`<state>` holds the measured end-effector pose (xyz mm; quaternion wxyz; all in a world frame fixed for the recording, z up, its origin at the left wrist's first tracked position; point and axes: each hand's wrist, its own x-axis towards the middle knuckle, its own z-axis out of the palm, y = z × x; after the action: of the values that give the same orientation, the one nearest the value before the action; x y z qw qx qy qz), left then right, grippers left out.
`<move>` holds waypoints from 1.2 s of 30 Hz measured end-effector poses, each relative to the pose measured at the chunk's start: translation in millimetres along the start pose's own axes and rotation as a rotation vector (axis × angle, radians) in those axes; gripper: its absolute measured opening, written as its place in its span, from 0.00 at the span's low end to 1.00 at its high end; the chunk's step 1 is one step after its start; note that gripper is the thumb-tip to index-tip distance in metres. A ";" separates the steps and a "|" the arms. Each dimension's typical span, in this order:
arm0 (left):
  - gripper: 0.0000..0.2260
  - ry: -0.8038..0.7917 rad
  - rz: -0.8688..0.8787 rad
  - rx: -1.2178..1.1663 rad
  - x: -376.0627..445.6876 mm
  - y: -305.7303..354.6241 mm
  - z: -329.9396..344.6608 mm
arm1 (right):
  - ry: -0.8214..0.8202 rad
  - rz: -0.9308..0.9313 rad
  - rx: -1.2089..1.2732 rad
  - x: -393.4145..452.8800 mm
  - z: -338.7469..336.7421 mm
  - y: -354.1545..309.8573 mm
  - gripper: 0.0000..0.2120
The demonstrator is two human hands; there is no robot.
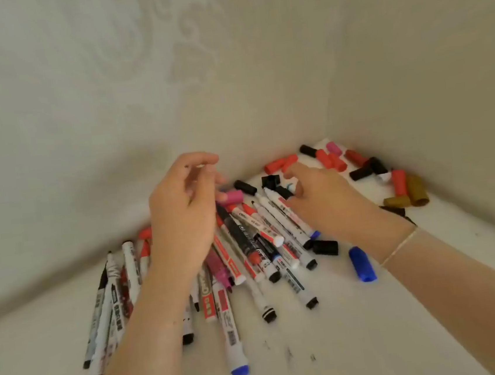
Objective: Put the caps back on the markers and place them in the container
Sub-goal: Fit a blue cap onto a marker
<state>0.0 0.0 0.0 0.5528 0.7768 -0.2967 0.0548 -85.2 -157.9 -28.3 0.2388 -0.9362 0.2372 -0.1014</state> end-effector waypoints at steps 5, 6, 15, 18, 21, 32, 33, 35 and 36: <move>0.10 -0.144 -0.049 -0.010 14.7 -0.2 30.1 | 0.049 -0.015 -0.261 -1.5 20.9 -12.8 0.12; 0.10 -0.172 -0.067 -0.001 15.9 -0.1 33.0 | 0.054 0.000 -0.263 -1.0 20.8 -15.0 0.12; 0.08 -0.180 0.009 0.151 13.7 18.6 54.6 | 0.213 0.243 0.300 2.8 -30.0 0.7 0.12; 0.05 -0.592 0.014 0.183 2.0 27.8 66.8 | 0.250 0.316 0.498 -4.6 -62.0 13.5 0.11; 0.13 -1.099 0.078 0.270 -16.1 34.9 80.0 | 0.296 0.302 0.482 -11.2 -74.7 19.4 0.16; 0.05 -0.865 0.099 0.193 -8.3 35.6 83.1 | 0.256 0.245 0.532 -13.4 -77.4 13.0 0.11; 0.05 -0.753 0.033 0.087 0.6 34.3 76.9 | 0.259 0.244 0.556 -13.6 -79.2 13.8 0.10; 0.07 -0.565 -0.108 -0.067 15.6 29.6 63.5 | 0.237 0.231 0.585 -16.2 -84.6 14.3 0.08; 0.07 -0.523 -0.168 -0.128 20.5 26.1 56.9 | 0.214 0.213 0.597 -18.6 -87.8 13.6 0.07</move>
<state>-10.7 -64.4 8.2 0.5081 0.7498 -0.3667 -0.2126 -133.3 -194.3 39.5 0.4856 -0.7790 0.3171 -0.2384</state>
